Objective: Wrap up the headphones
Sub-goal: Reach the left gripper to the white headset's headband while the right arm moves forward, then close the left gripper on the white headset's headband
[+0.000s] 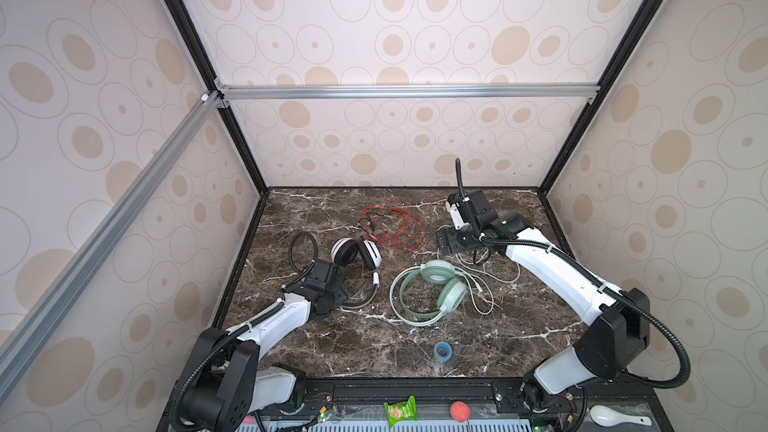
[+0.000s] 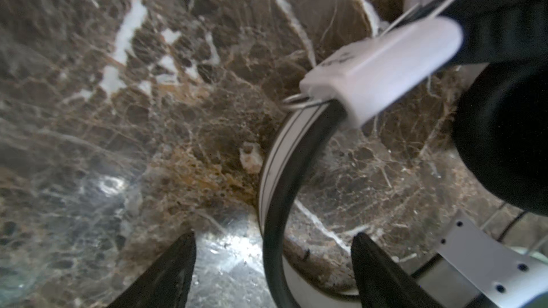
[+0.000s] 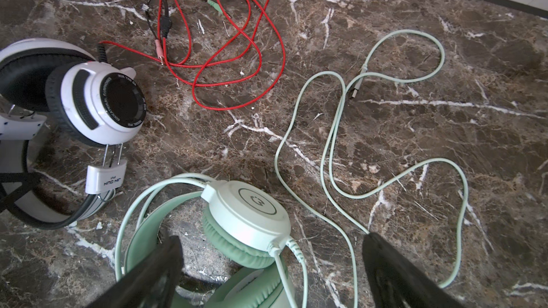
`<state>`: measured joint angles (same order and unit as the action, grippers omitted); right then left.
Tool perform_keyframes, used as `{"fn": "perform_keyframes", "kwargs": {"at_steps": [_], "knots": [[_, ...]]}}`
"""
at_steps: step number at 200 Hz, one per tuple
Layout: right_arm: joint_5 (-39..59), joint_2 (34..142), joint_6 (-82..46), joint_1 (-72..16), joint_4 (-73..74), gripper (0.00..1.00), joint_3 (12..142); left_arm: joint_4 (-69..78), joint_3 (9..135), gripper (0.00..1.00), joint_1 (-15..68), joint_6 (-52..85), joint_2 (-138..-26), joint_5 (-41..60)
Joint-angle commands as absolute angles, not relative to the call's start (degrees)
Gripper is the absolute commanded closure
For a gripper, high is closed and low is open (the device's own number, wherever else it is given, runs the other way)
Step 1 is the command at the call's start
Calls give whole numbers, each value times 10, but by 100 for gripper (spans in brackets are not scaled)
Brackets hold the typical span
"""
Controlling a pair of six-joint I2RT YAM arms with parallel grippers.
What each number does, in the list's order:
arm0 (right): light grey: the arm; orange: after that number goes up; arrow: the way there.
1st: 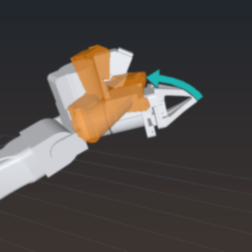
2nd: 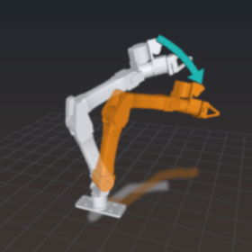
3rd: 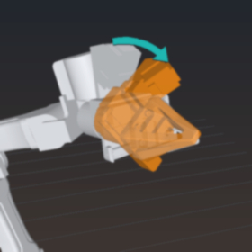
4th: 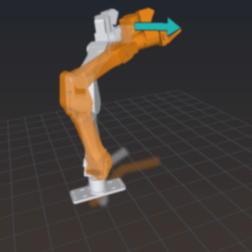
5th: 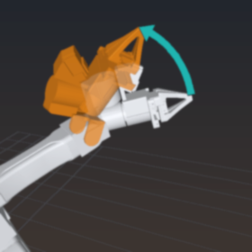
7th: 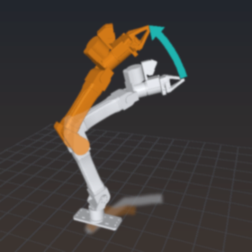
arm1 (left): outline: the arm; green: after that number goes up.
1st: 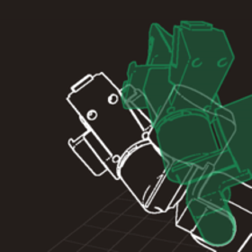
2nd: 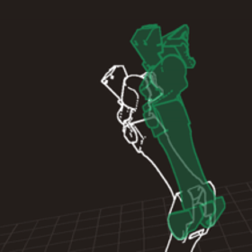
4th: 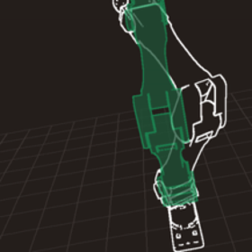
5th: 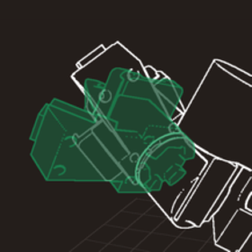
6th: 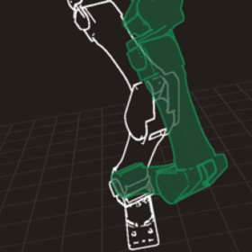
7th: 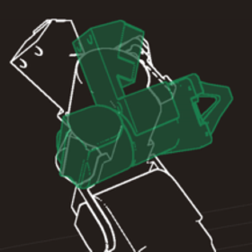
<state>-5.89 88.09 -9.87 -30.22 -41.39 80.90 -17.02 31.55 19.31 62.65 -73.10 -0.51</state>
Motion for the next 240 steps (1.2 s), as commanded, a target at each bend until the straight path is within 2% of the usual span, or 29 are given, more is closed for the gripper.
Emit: {"fn": "perform_keyframes", "kwargs": {"at_steps": [1,40,47,60,87,122,138,159,182,240], "knots": [[-43,856,-73,-303,-409,4,805,-145,331,24,202,668,-762,-27],[-60,844,-36,-302,-415,4,826,-143,368,44,214,667,-820,-53],[-63,845,-33,-301,-421,5,833,-151,382,50,214,658,-827,-61],[-68,844,-31,-300,-430,5,843,-170,414,62,214,620,-845,-81],[-90,834,-24,-299,-428,5,849,-225,484,79,203,533,-889,-118],[-114,832,-12,-298,-446,5,876,-228,543,100,179,404,-919,-154],[-111,832,-14,-297,-448,5,879,-194,555,100,168,329,-917,-137],[-99,840,-19,-298,-457,6,890,-139,553,100,163,206,-900,-57],[-93,849,-24,-298,-460,6,897,-158,568,100,161,111,-924,7],[-65,884,-21,-297,-468,7,942,-171,591,100,147,71,-984,30]]}}
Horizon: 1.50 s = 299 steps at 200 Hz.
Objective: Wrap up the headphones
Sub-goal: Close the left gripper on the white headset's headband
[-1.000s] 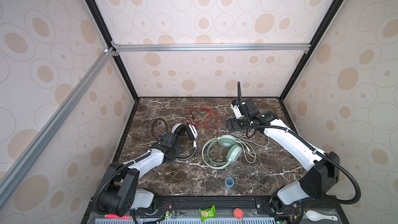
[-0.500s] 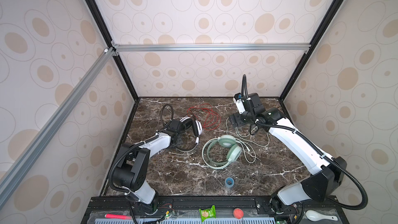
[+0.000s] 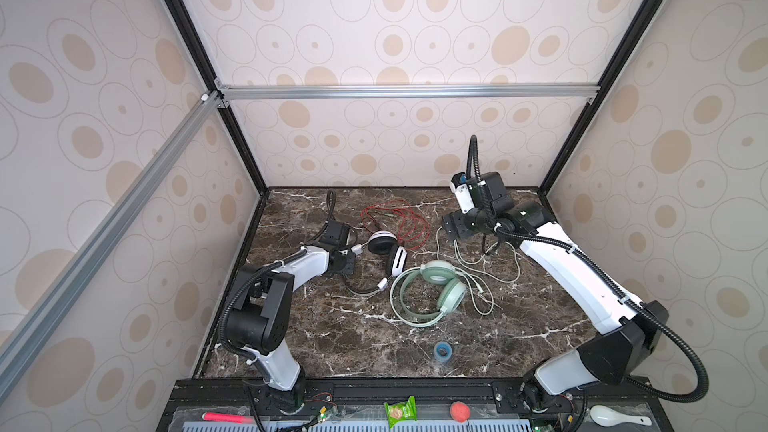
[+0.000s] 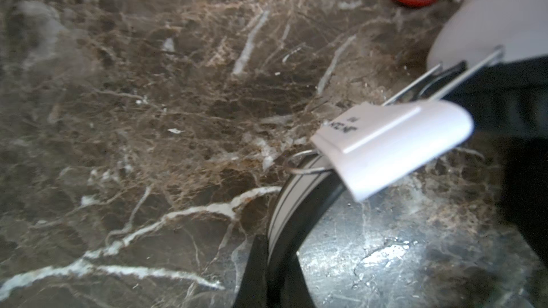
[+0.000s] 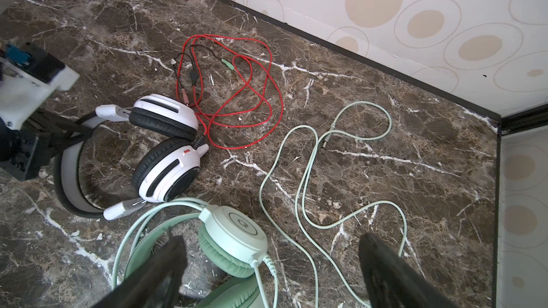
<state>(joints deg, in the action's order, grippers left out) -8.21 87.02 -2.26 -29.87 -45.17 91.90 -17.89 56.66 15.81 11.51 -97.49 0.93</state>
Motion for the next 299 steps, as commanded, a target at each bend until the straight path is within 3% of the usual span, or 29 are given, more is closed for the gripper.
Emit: {"fn": "perform_keyframes", "kwargs": {"at_steps": [1,33,51,67,71,159,213,276,299], "knots": [[-65,884,-21,-296,-469,7,943,-171,591,100,147,72,-985,30],[-57,882,-13,-295,-468,7,941,-161,599,66,142,108,-998,-5],[-57,877,-9,-294,-466,7,936,-153,600,37,141,145,-984,0],[-52,869,-8,-292,-460,7,928,-156,599,5,141,196,-962,-9],[-50,867,-8,-291,-459,7,926,-158,597,2,141,211,-954,-15],[5,820,-18,-268,-423,7,848,-181,464,3,234,628,-813,-49],[50,819,-23,-259,-423,6,830,-191,464,15,256,669,-854,-70],[64,828,-23,-257,-426,6,837,-190,476,42,265,671,-928,-88],[63,826,-22,-257,-426,6,832,-199,482,57,266,664,-936,-105]]}}
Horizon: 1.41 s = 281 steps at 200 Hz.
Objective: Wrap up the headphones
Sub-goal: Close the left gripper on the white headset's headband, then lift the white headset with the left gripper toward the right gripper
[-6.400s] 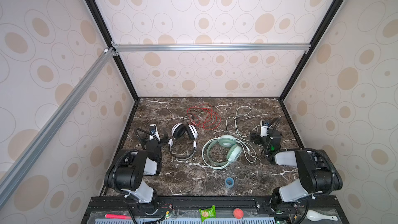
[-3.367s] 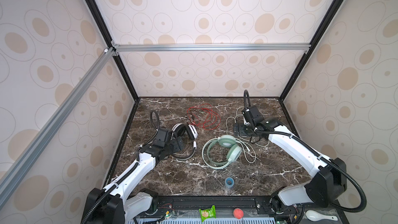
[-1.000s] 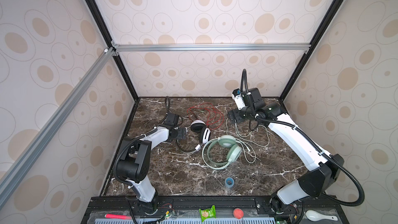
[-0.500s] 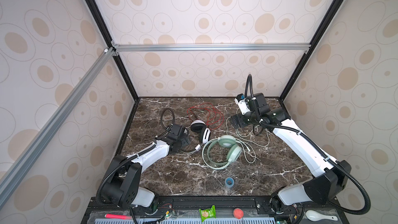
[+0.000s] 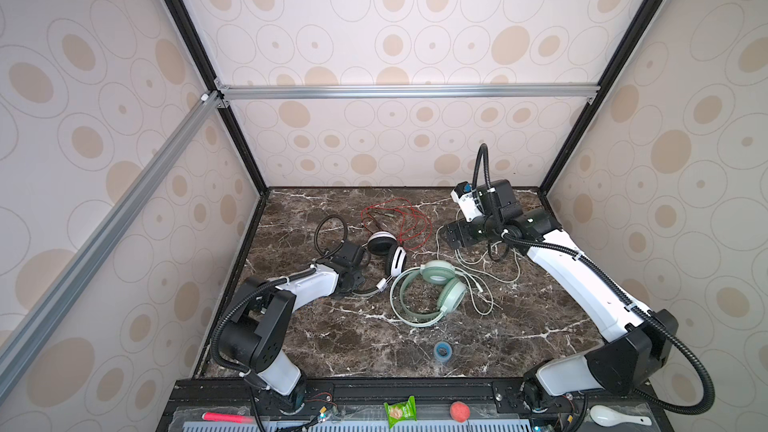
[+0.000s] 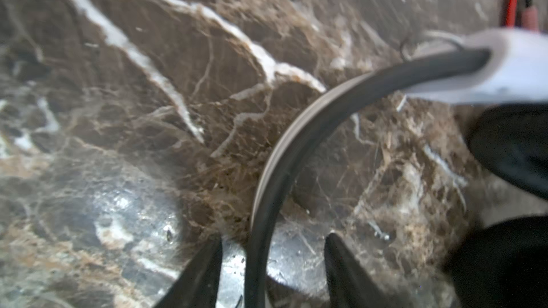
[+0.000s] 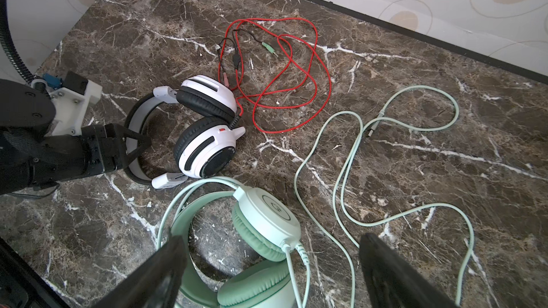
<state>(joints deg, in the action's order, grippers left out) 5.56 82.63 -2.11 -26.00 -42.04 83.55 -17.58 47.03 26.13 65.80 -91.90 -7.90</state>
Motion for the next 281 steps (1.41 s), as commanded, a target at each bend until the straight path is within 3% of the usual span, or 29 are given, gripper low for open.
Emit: {"fn": "perform_keyframes", "kwargs": {"at_steps": [1,47,71,113,166,196,229,281], "knots": [[63,826,-22,-257,-425,6,831,-200,482,58,265,664,-936,-106],[60,814,-21,-255,-425,6,823,-219,501,89,266,644,-947,-135],[56,804,-21,-253,-432,6,823,-249,530,100,265,613,-946,-173],[56,779,-19,-246,-448,2,820,-284,609,100,246,485,-903,-230],[226,721,49,-236,-354,1,772,-280,705,100,234,250,-820,-160],[337,706,37,-188,-273,1,736,-300,745,100,235,219,-764,-139],[393,687,16,-175,-203,7,705,-327,817,100,235,155,-734,-85],[437,693,11,-175,-164,8,683,-391,912,100,234,141,-761,-78]]}}
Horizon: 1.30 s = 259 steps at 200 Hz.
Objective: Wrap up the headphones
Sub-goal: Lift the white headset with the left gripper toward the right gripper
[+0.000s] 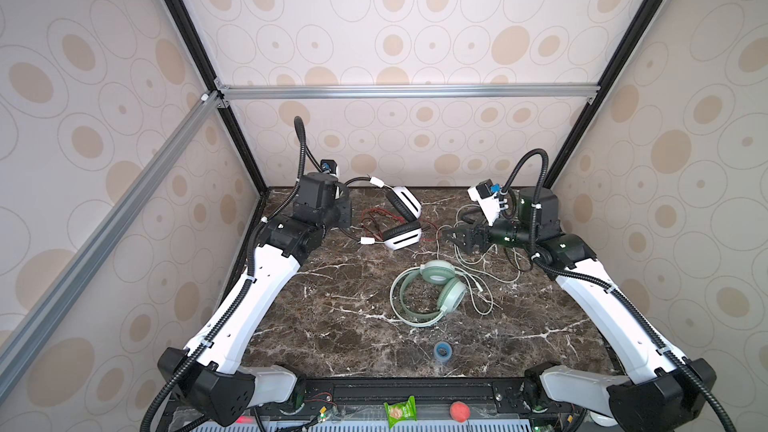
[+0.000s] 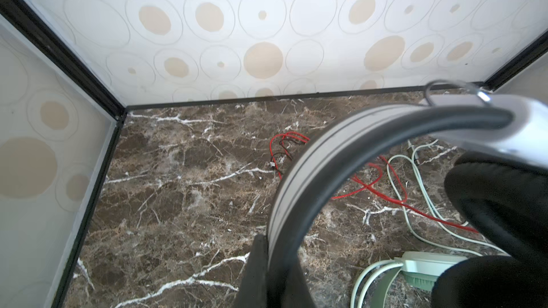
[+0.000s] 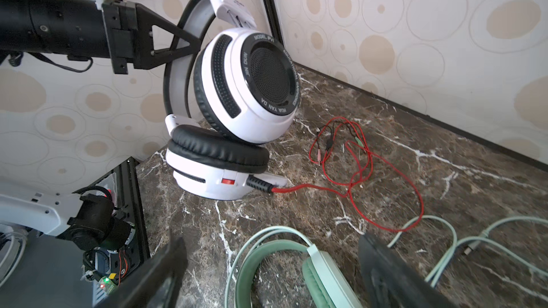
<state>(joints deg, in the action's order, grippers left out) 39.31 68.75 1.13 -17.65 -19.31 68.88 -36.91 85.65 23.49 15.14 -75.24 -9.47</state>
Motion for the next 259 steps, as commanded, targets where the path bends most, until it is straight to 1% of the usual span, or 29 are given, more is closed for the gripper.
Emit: {"fn": "perform_keyframes", "kwargs": {"at_steps": [1,15,23,47,77,107,131,155,180,201,233,245,259], "knots": [[439,693,11,-175,-166,8,684,-392,915,100,234,141,-762,-78],[452,698,10,-175,-179,9,693,-404,939,100,234,133,-773,-83],[452,695,-5,-175,-150,9,682,-397,937,100,234,124,-771,-80],[433,708,-55,-175,-142,6,706,-352,894,100,234,85,-750,-54],[462,741,-125,-178,-121,4,741,-296,824,100,236,36,-720,-15],[444,816,-102,-214,-203,3,830,-275,782,100,245,-10,-710,-20],[450,891,-102,-248,-239,1,899,-262,766,100,249,-35,-707,-18],[469,953,-102,-263,-268,0,952,-259,764,100,255,-57,-717,0],[504,986,-108,-272,-279,0,986,-258,757,100,261,-68,-719,8],[520,1017,-95,-282,-312,3,1017,-250,746,100,263,-67,-713,17],[529,1040,-116,-302,-293,8,1022,-250,734,100,265,-69,-711,22],[530,1045,-122,-308,-286,12,1021,-245,728,100,266,-69,-708,20],[530,1050,-124,-313,-286,20,1020,-242,724,100,265,-69,-705,17]]}}
